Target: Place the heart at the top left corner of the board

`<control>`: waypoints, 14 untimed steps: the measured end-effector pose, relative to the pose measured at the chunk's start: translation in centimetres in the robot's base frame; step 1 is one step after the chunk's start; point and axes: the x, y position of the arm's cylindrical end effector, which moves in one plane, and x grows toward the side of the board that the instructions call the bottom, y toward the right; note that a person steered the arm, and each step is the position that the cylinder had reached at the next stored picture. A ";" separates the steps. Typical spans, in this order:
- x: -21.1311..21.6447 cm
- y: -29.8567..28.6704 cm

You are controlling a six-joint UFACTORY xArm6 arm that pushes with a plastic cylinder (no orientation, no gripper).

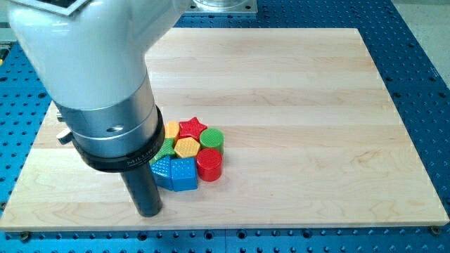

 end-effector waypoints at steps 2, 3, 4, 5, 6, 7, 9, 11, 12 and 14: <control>0.0 -0.9; 0.2 -0.4; 1.6 -2.4; 1.4 -0.5; -0.9 4.4; -3.8 2.1; -13.4 2.3; -13.2 -0.3; -14.7 -4.2; -18.9 -4.2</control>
